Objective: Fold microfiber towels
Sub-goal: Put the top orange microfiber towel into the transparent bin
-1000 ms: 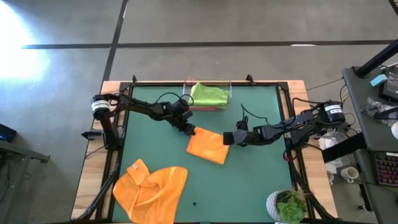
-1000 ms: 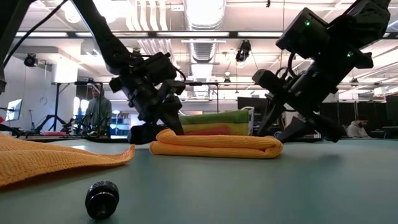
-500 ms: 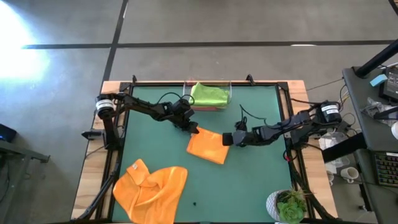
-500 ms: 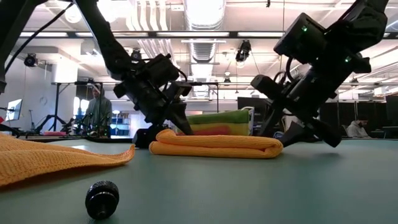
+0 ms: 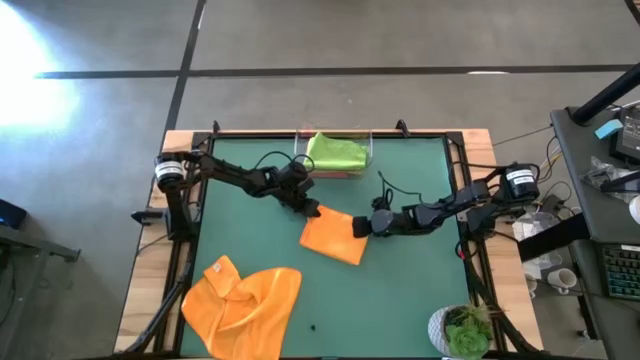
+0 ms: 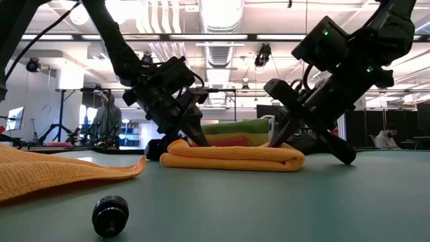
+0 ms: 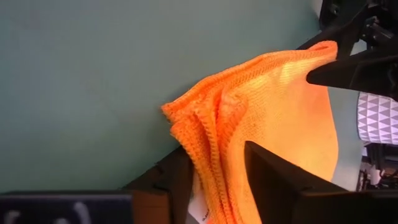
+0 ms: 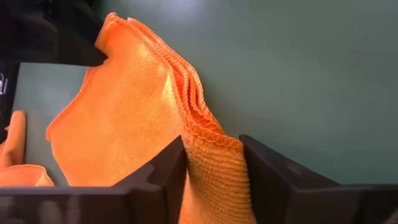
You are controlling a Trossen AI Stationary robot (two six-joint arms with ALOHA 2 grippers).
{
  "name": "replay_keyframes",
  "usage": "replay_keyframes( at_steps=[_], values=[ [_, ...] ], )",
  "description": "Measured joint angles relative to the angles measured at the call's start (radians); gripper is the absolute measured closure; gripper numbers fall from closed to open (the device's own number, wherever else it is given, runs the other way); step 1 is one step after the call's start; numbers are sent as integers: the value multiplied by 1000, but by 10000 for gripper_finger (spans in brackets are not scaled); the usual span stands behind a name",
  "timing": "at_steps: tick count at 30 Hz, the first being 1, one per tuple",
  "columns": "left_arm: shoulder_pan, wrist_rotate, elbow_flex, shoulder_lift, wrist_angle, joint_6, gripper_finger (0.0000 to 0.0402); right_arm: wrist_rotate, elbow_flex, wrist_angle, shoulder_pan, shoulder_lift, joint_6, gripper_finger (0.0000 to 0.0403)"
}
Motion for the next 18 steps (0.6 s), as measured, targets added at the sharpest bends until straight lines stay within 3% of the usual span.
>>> replay_keyframes(
  at_steps=[8,13,18],
  values=[
    [-3,-25,-1,1,-5,40,388,-5,0,0,0,-9,-14,352],
    [-2,-25,-1,-5,-5,40,392,-8,-3,-3,1,-28,-16,384],
    [-2,-22,-4,-40,5,48,399,-9,8,-3,1,-72,-55,388]
  ],
)
